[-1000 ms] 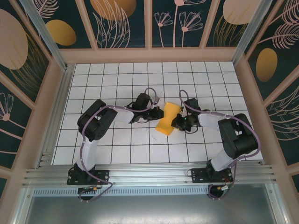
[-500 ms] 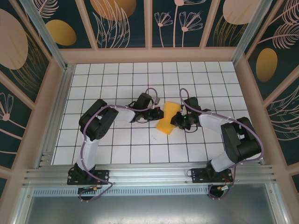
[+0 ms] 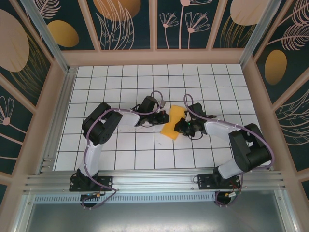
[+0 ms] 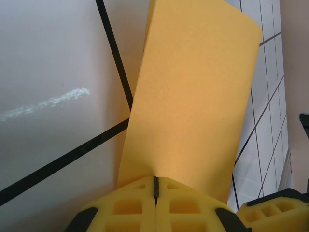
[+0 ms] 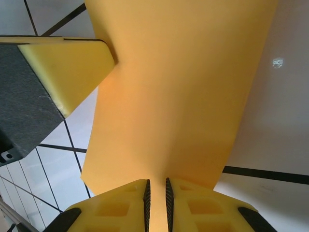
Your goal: Fold a paper plane with a square sheet of paper (pick it up from the middle)
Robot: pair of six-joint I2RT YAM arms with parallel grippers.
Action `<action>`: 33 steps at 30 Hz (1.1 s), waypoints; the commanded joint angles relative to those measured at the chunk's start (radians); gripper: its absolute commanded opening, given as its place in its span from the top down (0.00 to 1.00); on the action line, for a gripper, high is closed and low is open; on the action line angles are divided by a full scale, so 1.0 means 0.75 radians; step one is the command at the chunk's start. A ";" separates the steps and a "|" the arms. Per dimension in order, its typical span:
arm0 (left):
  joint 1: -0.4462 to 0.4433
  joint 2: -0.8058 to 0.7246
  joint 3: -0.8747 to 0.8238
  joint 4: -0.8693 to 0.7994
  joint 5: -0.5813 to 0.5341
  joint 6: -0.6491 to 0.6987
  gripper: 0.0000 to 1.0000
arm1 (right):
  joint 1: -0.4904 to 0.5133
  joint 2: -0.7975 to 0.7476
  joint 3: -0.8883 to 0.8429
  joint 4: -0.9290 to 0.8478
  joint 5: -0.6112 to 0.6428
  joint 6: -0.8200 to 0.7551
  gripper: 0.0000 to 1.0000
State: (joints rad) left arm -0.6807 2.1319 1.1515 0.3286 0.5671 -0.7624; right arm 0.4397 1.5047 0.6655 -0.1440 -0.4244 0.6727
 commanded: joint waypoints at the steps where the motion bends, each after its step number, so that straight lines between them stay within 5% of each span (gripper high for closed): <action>1: -0.009 0.086 0.019 -0.057 -0.062 0.047 0.97 | 0.007 0.056 -0.023 0.004 0.048 0.010 0.80; 11: -0.009 0.102 0.027 -0.074 -0.067 0.061 0.97 | 0.007 0.047 -0.035 -0.021 0.109 0.007 0.80; 23: -0.010 0.122 0.046 -0.083 -0.073 0.067 0.97 | 0.061 -0.089 -0.065 0.041 -0.063 0.036 0.78; 33: -0.010 0.131 0.063 -0.085 -0.058 0.075 0.97 | 0.081 -0.045 -0.121 0.093 -0.034 0.060 0.78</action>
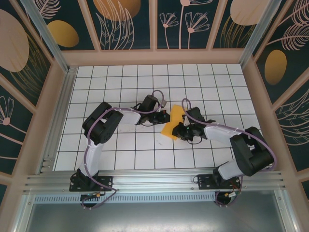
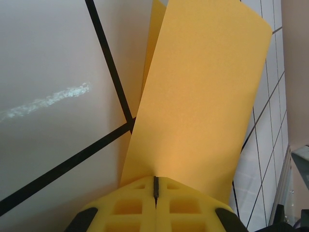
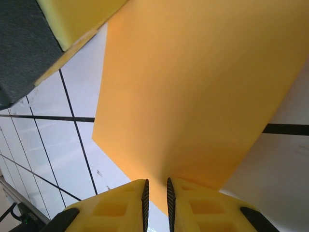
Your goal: Fold a paper plane with a square sheet of paper (pick it up from the middle)
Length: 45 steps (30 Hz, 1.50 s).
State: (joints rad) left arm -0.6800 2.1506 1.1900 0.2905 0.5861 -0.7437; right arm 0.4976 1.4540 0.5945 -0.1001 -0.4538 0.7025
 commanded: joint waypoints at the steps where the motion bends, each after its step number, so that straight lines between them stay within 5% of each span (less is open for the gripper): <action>1: -0.011 0.106 0.013 -0.034 -0.085 0.051 0.97 | 0.003 0.031 -0.031 0.040 0.013 0.020 0.78; 27: -0.011 0.075 0.007 0.038 -0.041 0.019 0.95 | -0.010 -0.061 0.012 -0.030 0.124 0.027 0.75; 41: -0.011 0.046 0.069 0.104 -0.031 -0.011 0.88 | -0.251 0.085 0.248 -0.132 0.300 -0.071 0.61; 45: -0.010 0.059 0.082 0.096 -0.023 -0.008 0.88 | -0.283 0.134 0.279 -0.062 0.251 -0.083 0.68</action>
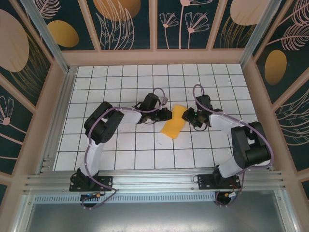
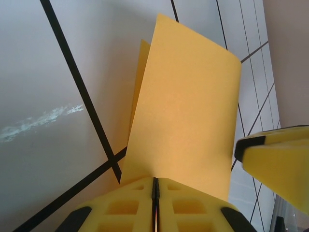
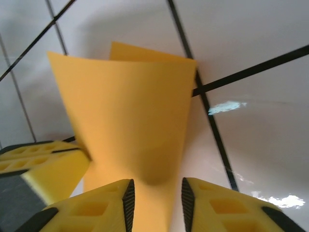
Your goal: Fold a paper plane with a square sheet of paper (pick it up from the middle)
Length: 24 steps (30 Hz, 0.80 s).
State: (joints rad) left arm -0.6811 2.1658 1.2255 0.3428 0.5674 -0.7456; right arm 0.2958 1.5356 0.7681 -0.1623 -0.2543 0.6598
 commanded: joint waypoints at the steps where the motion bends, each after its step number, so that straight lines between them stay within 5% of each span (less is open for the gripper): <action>1: -0.009 0.043 0.043 0.015 0.001 0.003 0.87 | -0.014 0.016 0.045 0.054 -0.020 -0.029 0.69; 24: -0.008 0.169 0.089 -0.015 0.025 0.024 0.90 | -0.037 0.010 0.056 0.053 -0.167 -0.069 0.75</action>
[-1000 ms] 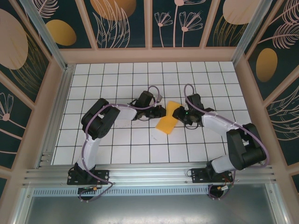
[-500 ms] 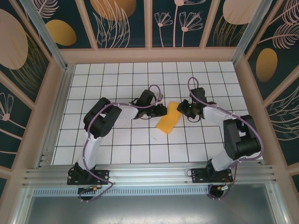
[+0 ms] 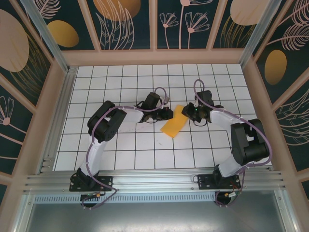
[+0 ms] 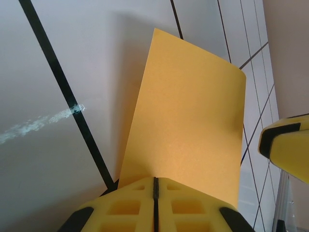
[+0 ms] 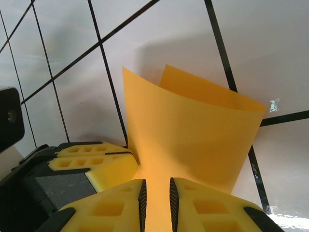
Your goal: Fold a paper plane with a square sheet of paper (pick it up from the middle)
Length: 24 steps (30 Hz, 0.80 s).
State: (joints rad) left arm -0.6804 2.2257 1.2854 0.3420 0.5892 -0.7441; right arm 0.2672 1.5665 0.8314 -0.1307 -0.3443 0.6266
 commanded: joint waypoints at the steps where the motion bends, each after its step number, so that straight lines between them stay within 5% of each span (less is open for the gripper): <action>1: -0.010 0.091 0.005 -0.013 -0.004 0.022 0.90 | 0.000 -0.041 -0.032 0.010 -0.054 -0.022 0.75; 8: -0.010 0.104 -0.025 -0.019 -0.019 0.037 0.90 | 0.028 -0.048 -0.099 0.085 -0.187 0.017 0.78; 24: -0.011 0.160 0.003 -0.100 -0.049 0.096 0.91 | 0.006 0.125 -0.145 0.128 -0.056 -0.018 0.85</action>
State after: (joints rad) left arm -0.6750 2.2414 1.2926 0.3546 0.6174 -0.7116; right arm 0.2798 1.6417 0.7418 -0.0605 -0.4103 0.6308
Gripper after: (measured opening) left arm 0.090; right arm 0.147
